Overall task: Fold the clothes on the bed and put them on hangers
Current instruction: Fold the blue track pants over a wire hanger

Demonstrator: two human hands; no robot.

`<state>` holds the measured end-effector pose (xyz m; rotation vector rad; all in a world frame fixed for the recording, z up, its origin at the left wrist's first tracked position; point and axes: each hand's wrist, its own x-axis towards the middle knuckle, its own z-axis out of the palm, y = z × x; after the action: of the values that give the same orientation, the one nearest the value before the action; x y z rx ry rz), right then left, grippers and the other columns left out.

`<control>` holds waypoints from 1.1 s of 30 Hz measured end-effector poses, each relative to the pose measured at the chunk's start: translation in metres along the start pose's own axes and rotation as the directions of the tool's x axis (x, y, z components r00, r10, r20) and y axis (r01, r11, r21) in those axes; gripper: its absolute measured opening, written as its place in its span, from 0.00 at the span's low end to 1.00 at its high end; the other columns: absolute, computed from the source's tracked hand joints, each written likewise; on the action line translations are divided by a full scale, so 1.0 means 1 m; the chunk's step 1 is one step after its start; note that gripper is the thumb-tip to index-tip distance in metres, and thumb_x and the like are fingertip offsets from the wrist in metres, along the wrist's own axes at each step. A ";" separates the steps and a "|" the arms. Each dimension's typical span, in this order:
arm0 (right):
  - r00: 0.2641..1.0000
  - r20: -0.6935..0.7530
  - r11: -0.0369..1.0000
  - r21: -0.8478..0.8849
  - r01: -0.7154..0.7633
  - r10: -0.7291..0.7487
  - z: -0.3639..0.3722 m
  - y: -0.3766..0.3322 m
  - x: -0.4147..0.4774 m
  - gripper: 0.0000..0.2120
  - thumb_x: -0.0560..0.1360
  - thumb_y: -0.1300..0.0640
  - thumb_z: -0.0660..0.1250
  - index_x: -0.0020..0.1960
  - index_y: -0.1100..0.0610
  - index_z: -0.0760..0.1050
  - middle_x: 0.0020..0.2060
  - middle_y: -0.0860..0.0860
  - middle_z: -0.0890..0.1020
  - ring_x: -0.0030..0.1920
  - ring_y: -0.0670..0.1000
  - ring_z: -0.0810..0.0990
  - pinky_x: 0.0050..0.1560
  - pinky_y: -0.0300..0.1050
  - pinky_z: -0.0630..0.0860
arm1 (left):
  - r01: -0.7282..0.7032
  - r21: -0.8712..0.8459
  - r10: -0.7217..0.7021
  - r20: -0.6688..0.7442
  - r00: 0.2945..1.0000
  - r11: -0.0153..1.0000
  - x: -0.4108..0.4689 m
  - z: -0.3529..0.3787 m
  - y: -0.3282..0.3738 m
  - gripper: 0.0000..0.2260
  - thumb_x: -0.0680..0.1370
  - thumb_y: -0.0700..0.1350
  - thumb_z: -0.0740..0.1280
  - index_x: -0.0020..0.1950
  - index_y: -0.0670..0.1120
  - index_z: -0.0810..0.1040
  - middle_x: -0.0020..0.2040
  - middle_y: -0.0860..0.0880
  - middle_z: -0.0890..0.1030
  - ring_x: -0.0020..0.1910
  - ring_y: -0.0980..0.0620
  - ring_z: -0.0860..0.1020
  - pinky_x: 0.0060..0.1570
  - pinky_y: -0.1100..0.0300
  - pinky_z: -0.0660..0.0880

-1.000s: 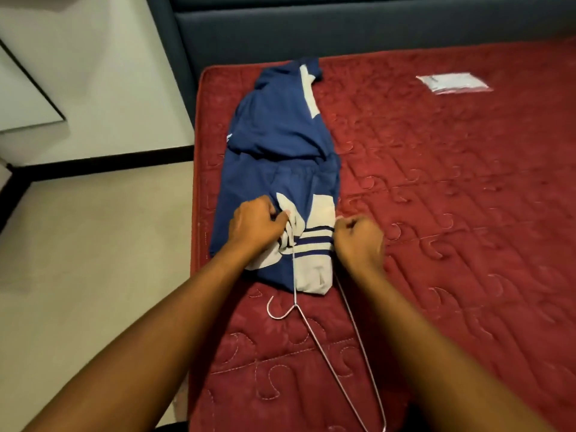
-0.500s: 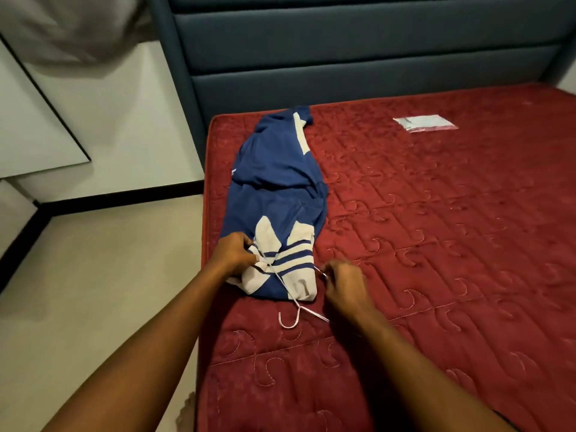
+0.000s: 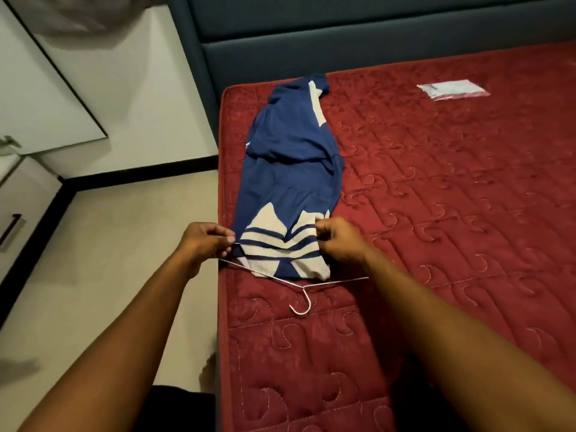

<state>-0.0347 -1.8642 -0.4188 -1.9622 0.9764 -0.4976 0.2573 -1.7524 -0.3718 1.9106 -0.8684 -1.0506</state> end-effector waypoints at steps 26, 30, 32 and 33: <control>0.909 -0.280 0.766 -0.494 -0.411 0.308 -0.044 0.009 0.127 0.13 0.76 0.52 0.70 0.56 0.59 0.80 0.55 0.59 0.83 0.55 0.61 0.82 0.46 0.46 0.75 | -0.326 0.674 0.327 0.131 0.936 0.662 0.145 0.108 0.087 0.18 0.74 0.53 0.75 0.55 0.43 0.77 0.54 0.43 0.82 0.55 0.40 0.80 0.51 0.49 0.77; 0.901 -0.183 0.796 -0.423 -0.433 0.393 -0.058 0.012 0.143 0.07 0.72 0.54 0.76 0.40 0.53 0.78 0.46 0.55 0.85 0.50 0.57 0.84 0.44 0.45 0.76 | -0.308 0.616 0.266 0.162 0.950 0.725 0.170 0.104 0.084 0.14 0.70 0.50 0.78 0.43 0.43 0.77 0.42 0.48 0.82 0.43 0.46 0.81 0.40 0.53 0.77; 0.900 -0.063 0.822 -0.386 -0.420 0.430 -0.070 0.002 0.155 0.10 0.71 0.55 0.79 0.37 0.53 0.78 0.43 0.53 0.86 0.46 0.53 0.84 0.43 0.42 0.76 | -0.270 0.575 0.194 0.191 0.962 0.773 0.180 0.092 0.090 0.17 0.69 0.50 0.80 0.36 0.44 0.75 0.33 0.52 0.78 0.34 0.52 0.76 0.35 0.57 0.72; 0.896 -0.024 0.828 -0.370 -0.421 0.444 -0.078 -0.002 0.169 0.09 0.70 0.55 0.80 0.38 0.53 0.80 0.42 0.52 0.86 0.45 0.51 0.84 0.43 0.41 0.76 | -0.240 0.545 0.155 0.198 0.968 0.804 0.191 0.085 0.097 0.17 0.68 0.50 0.81 0.34 0.44 0.74 0.31 0.52 0.76 0.31 0.53 0.73 0.34 0.58 0.68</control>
<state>0.0194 -2.0380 -0.3786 -1.9688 1.5111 0.0119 0.2448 -1.9826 -0.3868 2.1671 -1.5719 -0.8660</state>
